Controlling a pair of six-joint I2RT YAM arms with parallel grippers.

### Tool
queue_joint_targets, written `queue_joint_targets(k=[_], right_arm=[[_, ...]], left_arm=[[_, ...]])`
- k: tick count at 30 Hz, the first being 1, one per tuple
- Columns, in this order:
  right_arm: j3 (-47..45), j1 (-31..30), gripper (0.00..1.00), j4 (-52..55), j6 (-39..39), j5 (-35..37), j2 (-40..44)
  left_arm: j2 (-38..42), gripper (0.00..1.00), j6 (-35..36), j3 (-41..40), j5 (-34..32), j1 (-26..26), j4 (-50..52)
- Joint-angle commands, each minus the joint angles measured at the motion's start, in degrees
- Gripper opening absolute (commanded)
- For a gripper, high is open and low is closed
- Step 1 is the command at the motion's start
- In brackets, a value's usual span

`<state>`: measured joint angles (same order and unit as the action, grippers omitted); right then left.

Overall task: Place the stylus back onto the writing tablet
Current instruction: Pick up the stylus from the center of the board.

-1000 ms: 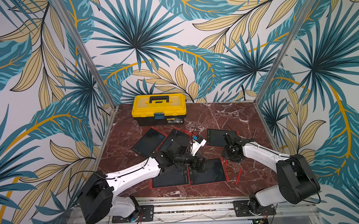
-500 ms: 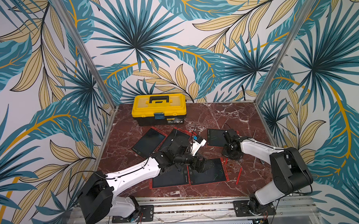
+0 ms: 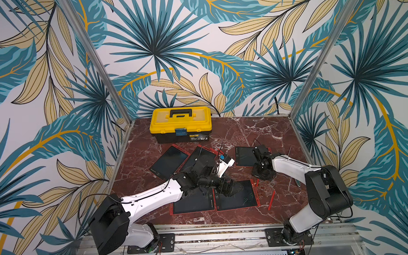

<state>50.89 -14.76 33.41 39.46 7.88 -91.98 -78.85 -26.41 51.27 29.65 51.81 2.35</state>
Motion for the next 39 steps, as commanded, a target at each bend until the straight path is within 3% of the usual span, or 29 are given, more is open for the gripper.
queue_joint_targets(k=[1, 23, 29, 39], right_arm=[[0.5, 0.2, 0.10, 3.2, -1.0, 0.8, -1.0], [7.5, -1.9, 0.14, 9.3, -2.4, 2.7, -8.3], [8.4, -2.9, 0.08, 10.2, -2.8, 3.7, -9.2], [9.6, -4.9, 0.07, 11.7, -2.7, 6.1, -10.2]], left_arm=[[-1.0, 0.99, 0.2, 2.2, 0.8, -0.1, -0.6], [-0.9, 1.00, 0.2, 2.2, 0.5, -0.1, -0.6], [-0.7, 1.00, 0.2, 2.0, 0.2, -0.1, -0.6], [-0.6, 1.00, 0.3, 1.6, 0.0, -0.1, -0.6]])
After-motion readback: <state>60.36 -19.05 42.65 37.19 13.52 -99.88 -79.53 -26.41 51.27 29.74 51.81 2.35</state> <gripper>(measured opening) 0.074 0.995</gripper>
